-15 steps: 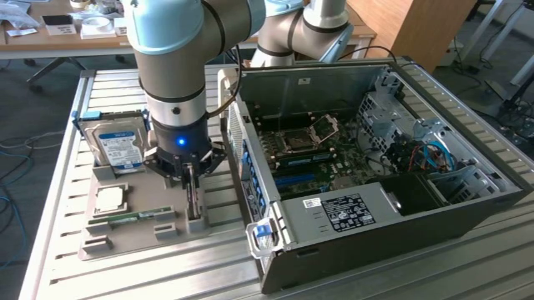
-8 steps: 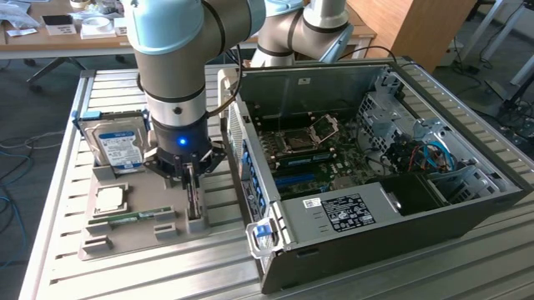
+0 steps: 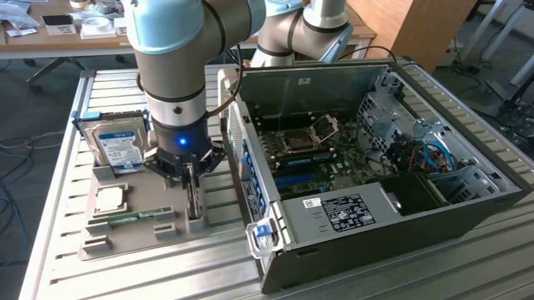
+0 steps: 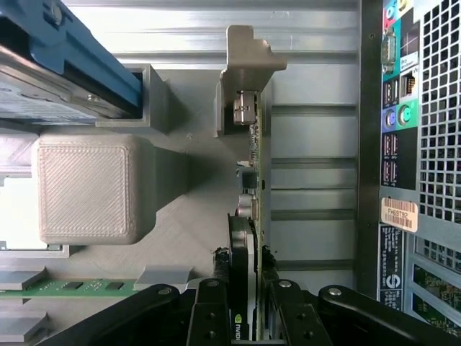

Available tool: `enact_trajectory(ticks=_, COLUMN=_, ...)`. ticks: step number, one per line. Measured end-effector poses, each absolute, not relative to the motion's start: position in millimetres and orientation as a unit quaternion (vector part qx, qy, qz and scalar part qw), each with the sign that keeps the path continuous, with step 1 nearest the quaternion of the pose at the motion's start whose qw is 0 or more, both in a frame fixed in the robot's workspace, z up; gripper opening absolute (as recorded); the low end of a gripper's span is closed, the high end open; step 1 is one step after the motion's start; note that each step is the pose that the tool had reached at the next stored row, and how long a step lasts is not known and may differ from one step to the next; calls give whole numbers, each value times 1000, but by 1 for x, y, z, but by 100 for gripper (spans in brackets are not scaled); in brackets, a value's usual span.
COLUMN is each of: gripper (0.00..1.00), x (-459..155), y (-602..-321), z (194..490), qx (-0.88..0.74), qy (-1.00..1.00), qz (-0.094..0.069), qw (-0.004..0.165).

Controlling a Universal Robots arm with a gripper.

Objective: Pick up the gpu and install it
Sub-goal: 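Pick up the gpu and move the gpu toward the slot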

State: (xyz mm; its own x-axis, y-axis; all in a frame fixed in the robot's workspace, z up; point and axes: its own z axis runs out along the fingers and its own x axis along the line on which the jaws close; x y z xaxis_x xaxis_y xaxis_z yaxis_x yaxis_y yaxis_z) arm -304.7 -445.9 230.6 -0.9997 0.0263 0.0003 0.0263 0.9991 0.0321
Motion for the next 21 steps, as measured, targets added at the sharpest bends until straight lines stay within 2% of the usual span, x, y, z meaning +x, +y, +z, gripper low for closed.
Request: enact_trajectory(ticks=21, gripper=27, x=-305, y=-446, z=278, qx=13, qy=1000, qz=16, qw=0)
